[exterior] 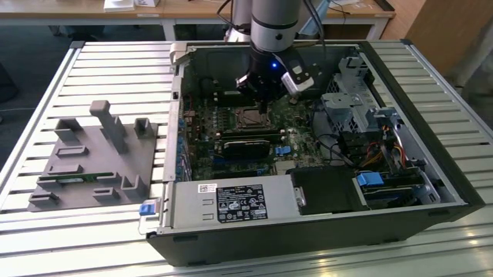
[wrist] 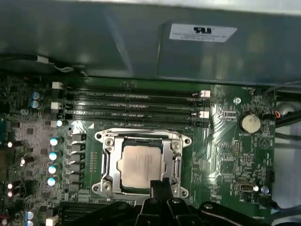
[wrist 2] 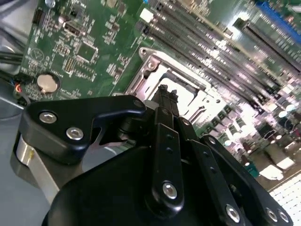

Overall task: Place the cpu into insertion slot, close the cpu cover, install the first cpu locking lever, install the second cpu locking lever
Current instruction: 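Install the second cpu locking lever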

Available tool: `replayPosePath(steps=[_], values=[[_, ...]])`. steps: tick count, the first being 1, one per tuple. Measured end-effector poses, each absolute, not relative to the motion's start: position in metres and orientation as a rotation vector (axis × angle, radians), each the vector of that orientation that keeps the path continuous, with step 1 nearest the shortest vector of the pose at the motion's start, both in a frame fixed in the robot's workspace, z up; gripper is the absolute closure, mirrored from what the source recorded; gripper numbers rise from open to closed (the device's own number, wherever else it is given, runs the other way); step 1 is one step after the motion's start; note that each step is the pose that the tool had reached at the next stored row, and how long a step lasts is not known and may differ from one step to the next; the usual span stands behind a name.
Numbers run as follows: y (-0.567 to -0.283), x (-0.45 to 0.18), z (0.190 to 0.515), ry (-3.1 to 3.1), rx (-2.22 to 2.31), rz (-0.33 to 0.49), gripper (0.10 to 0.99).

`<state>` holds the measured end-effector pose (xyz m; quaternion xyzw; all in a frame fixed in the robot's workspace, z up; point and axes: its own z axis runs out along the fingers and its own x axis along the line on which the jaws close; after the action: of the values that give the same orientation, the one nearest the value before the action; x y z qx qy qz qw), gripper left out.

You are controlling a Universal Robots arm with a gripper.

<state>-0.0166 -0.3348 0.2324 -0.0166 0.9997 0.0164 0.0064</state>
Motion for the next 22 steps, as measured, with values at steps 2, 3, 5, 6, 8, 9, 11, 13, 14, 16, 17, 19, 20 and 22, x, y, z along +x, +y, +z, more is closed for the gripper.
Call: replayPosePath(steps=[2,3,5,6,8,9,11,13,14,16,17,19,20,22], values=[[-0.337,-0.015,0.232,3.137,-0.051,0.067,0.98],[-0.337,-0.014,0.232,3.141,-0.051,0.073,0.98],[-0.339,-0.014,0.232,3.144,-0.051,0.08,0.98],[-0.34,-0.014,0.232,3.144,-0.051,0.082,0.98],[-0.343,-0.014,0.232,3.144,-0.051,0.084,0.98],[-0.345,-0.014,0.232,3.144,-0.051,0.085,0.98],[-0.35,-0.014,0.232,3.144,-0.051,0.087,0.98],[-0.354,-0.014,0.231,3.143,-0.051,0.094,0.98],[-0.356,-0.014,0.231,3.143,-0.051,0.096,0.98],[-0.358,-0.014,0.231,3.143,-0.055,0.097,0.98],[-0.358,-0.014,0.231,3.143,-0.062,0.097,0.98],[-0.359,-0.014,0.23,3.143,-0.07,0.096,0.98],[-0.36,-0.014,0.23,3.143,-0.07,0.096,0.98],[-0.361,-0.014,0.228,3.143,-0.07,0.096,0.98]])
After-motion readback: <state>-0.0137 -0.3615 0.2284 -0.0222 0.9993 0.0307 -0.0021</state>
